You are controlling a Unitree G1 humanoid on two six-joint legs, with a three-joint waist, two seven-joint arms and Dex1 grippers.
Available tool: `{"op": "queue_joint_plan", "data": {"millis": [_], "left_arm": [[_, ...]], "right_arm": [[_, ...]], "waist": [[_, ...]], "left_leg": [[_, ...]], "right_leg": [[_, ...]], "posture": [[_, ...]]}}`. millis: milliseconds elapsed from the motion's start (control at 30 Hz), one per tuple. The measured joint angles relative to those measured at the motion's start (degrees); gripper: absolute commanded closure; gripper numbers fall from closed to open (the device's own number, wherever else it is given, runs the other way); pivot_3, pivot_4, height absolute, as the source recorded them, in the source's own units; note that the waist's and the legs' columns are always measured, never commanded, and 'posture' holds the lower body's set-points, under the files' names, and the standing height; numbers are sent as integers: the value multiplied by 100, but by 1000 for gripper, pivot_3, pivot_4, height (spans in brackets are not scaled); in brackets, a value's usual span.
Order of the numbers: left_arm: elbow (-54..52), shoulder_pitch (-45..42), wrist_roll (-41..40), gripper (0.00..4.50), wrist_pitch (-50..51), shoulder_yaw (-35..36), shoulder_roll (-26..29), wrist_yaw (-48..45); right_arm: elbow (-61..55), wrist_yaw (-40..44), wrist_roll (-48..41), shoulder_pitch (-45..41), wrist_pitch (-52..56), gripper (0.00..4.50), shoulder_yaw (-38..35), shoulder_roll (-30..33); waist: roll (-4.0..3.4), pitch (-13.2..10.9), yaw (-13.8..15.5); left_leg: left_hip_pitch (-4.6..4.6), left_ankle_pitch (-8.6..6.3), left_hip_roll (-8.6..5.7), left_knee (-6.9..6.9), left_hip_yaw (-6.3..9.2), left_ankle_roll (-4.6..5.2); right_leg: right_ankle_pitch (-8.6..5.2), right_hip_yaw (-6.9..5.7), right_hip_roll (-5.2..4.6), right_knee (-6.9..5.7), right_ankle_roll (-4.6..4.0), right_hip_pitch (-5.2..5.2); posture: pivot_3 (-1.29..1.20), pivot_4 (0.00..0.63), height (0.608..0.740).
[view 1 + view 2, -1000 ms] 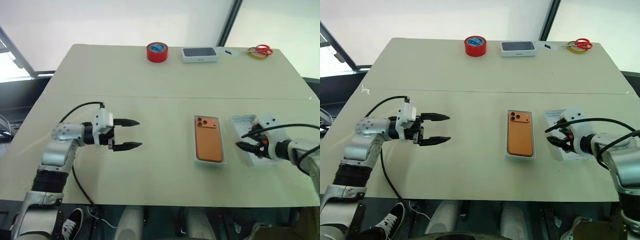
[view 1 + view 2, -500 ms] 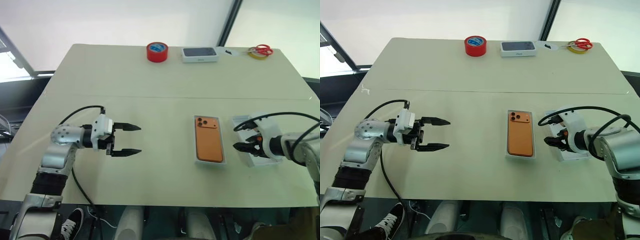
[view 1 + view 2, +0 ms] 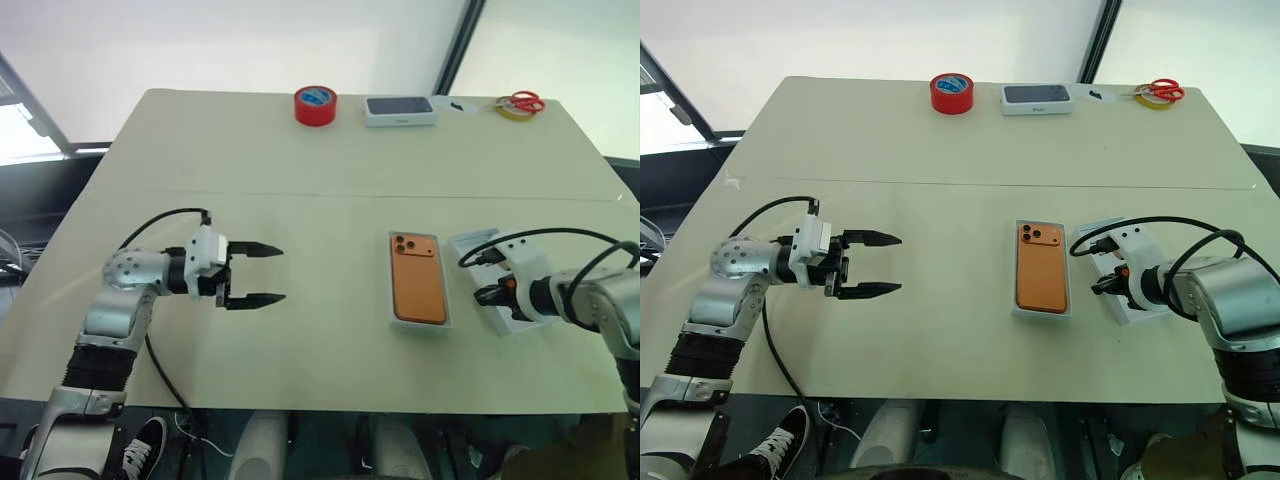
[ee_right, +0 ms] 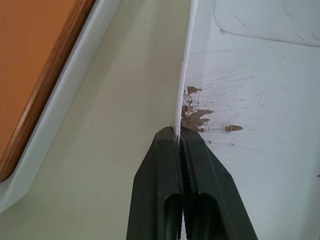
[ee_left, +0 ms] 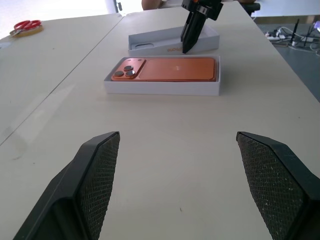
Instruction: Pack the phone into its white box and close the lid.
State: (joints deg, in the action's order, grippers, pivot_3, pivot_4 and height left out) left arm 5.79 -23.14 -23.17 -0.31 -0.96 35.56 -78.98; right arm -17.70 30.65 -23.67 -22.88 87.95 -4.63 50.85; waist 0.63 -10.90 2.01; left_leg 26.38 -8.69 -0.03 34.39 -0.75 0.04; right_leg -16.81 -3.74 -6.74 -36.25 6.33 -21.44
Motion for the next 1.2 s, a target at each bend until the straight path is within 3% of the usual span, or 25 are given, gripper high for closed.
{"op": "queue_joint_plan", "data": {"millis": [100,200,400,500,600,667,800,900,1067,1200], "left_arm": [[-25,25,-3,559,11,-4,-35,44],[-105,41,-147,1337,365,-19,-69,64],[-192,134,-240,4345,596,5,-444,640],[-43,41,-251,4440,613,81,-923,1170],[104,-94,-233,4440,612,80,-1327,1654],[78,-111,-224,4440,609,74,-1464,1877],[-99,6,-246,4440,775,-17,-1500,1959],[-165,20,-247,4440,823,-37,-1628,2085],[-293,93,-247,4440,891,-76,-1768,2180],[-476,193,-295,4440,970,-177,-1826,2155]], "right_arm": [[263,-151,27,-233,112,4427,-204,-336],[630,-262,44,-517,-218,4500,-472,-639],[1192,-437,301,-1172,-2136,4500,-809,-922],[1131,-494,238,-1219,-3031,4500,-871,-1736],[1085,-574,-322,-1206,-3039,4500,-1000,-2683],[958,-762,-1015,-1267,-2746,4500,-1498,-3312],[250,-1260,-2755,-1403,-1666,4500,-2334,-3988],[-276,-1873,-3957,-714,-878,4500,-2448,-4475],[-495,-2839,-5853,263,-650,4500,-2044,-4367],[-460,-3735,-7486,838,-1303,4500,-1223,-3691]], "waist": [[4,2,-44],[-6,-3,-126],[-6,-3,-152],[-3,-2,-157],[-3,-3,-154],[-4,-3,-136],[0,0,-128],[2,2,-135],[-2,1,-154],[-2,1,-168]], "left_leg": [[3,-1,2,3,-4,1],[9,1,1,-4,-10,4],[5,0,4,-8,-49,8],[-5,0,10,-1,-48,8],[3,1,11,16,-49,8],[8,1,10,19,-48,8],[5,-1,13,19,-39,8],[6,-2,14,18,-38,8],[8,-3,13,15,-50,11],[7,-4,14,16,-52,12]], "right_leg": [[4,9,-1,0,-5,2],[15,13,3,-2,16,-8],[30,22,12,-12,46,-15],[32,22,21,-35,49,-11],[27,27,18,-79,57,-28],[26,33,17,-89,58,-36],[26,35,15,-89,57,-34],[26,42,14,-88,55,-37],[25,57,9,-90,53,-51],[18,59,8,-87,40,-50]], "posture": [[0,150,740],[0,150,740],[0,150,740],[0,150,740],[0,150,740],[0,150,740],[0,150,740],[0,150,740],[0,150,740],[0,150,740]]}}
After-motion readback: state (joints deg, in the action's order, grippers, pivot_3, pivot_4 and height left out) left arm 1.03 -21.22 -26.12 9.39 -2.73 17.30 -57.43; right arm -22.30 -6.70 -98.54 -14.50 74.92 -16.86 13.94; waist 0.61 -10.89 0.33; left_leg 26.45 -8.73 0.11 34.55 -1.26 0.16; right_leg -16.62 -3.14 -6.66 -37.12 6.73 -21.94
